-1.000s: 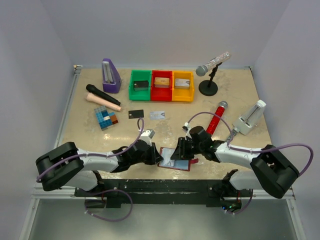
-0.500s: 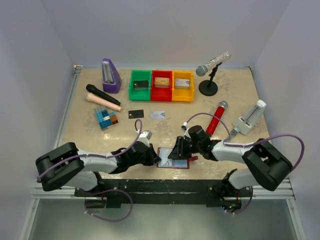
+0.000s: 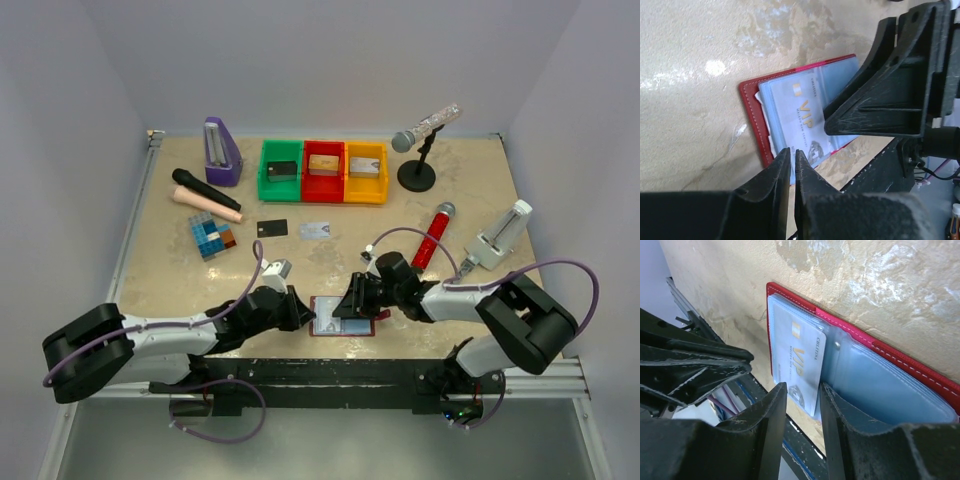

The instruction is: Take the credit cards out of the card holder

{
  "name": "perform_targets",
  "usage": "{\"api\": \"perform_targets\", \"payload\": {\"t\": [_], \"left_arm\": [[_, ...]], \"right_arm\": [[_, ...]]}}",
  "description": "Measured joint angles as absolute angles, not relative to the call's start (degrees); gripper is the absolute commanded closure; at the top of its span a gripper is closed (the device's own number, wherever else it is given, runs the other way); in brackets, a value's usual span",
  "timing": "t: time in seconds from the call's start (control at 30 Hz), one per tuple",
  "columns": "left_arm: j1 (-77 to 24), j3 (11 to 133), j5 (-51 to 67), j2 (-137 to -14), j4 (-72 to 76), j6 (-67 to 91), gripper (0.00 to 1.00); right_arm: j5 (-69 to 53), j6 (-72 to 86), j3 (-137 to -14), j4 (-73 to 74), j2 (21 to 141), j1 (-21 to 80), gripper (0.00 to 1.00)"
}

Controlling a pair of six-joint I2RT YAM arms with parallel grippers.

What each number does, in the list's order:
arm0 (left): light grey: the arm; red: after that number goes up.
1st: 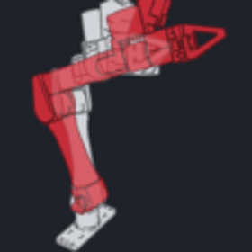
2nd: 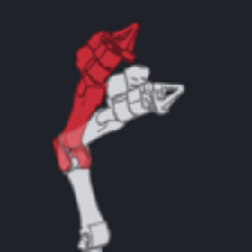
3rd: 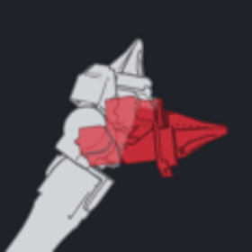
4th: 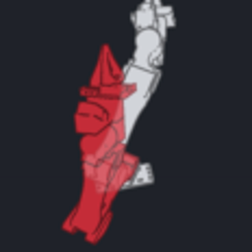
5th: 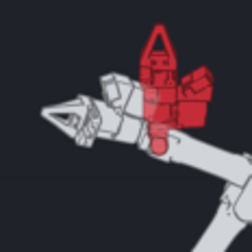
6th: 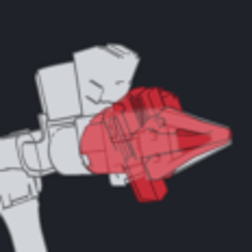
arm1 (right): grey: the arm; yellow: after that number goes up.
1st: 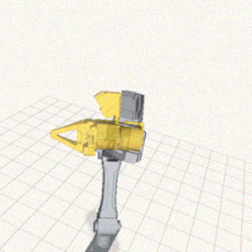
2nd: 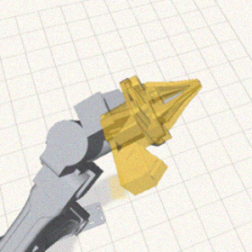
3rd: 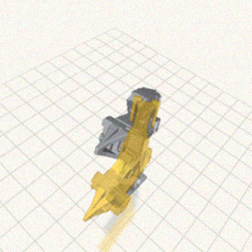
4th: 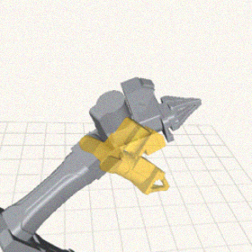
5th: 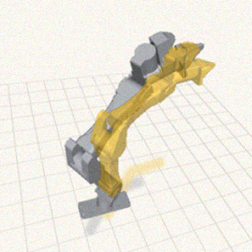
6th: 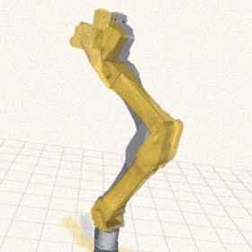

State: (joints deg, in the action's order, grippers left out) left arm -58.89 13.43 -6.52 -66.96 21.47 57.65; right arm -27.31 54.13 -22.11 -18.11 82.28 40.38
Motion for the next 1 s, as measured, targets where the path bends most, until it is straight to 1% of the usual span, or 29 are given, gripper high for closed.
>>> {"api": "perform_targets", "payload": {"t": [0.2,0.4,0.67,1.0], "left_arm": [[-58.89,14.46,-7.31,-64.38,20.14,56.36,0.89],[-58.89,17.30,-7.25,-68.53,19.99,55.29,0.91],[-58.89,17.43,-7.29,-72.73,19.22,54.98,0.96],[-58.89,17.15,-7.90,-72.62,19.49,55.33,0.96]], "right_arm": [[-28.73,54.70,-21.06,-22.44,84.07,40.36,0.64],[-30.70,56.12,-19.11,-29.54,86.15,40.38,0.64],[-32.23,57.36,-17.52,-35.77,87.81,40.36,0.63],[-33.82,60.45,-15.20,-45.54,91.79,39.94,0.63]]}}
